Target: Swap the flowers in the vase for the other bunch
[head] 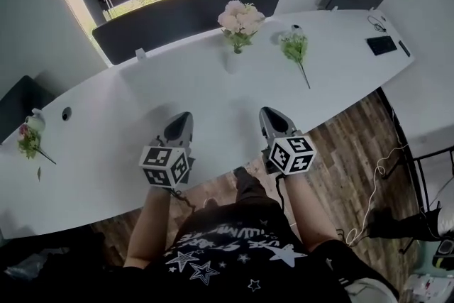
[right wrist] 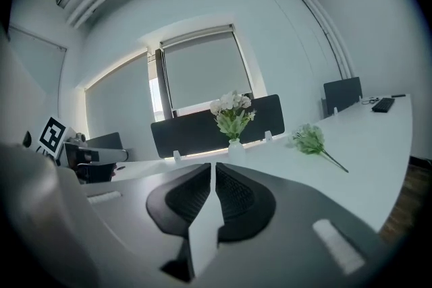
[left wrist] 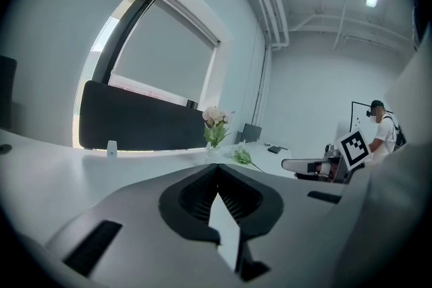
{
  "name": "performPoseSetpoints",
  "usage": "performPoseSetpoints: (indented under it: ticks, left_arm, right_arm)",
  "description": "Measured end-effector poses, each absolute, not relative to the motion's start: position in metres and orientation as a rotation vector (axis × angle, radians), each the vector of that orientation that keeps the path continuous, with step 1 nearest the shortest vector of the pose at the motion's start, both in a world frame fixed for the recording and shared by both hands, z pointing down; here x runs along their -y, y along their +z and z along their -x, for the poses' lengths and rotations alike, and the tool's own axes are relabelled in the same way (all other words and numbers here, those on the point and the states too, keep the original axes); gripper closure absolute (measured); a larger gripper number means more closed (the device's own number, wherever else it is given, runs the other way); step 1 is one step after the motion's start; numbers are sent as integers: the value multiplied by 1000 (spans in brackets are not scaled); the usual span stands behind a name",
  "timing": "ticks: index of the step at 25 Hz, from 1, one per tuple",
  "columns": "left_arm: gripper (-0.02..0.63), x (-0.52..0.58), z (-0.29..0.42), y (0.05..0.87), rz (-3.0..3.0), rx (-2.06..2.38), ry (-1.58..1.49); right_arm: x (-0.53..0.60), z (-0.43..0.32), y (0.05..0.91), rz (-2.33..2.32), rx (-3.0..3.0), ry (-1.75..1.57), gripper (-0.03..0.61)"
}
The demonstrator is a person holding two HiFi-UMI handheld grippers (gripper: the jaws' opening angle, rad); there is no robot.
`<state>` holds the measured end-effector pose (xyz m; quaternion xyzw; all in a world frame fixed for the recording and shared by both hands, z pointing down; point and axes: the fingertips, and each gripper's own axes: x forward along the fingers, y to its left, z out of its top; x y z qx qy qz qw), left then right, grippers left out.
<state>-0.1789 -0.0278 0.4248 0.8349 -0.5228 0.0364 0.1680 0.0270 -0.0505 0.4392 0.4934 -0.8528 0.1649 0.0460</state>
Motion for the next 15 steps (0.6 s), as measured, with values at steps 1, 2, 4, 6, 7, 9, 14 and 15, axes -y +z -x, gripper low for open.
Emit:
performPoseSetpoints:
  ticks: [1,2,4,6,7,9,14,15]
  left_arm:
    - [606,31,177,424,-2374,1496,106]
    - [606,35,176,423,-2373,1506,110]
    - [606,43,173,421,-2359,1530,113]
    - [606,48,171,420,-2341,1551,110]
    - [606,50,169,419,-2336,1558,112]
    - [606,57,165,420,-2330,1571,122]
    - [606,78,156,426,-2298,1604,135]
    - [606,82,154,427,-2292,1607,135]
  right_arm:
    - [57,-27,439,-1495,2611,500,574]
    - [64,-28,438,-1484,2618,495,574]
    - [78,-27,439,-1455,2628,484,560]
    - [91,-25,442,-1417,2635,481,538]
    - [98,-24,442,-1400,2639,482,518]
    - [112,-23,444,-1366,2654,492,481]
    - [139,-16,454,-1257,2680,502,468]
    - [144,-15,456,-1240,2683,504,461]
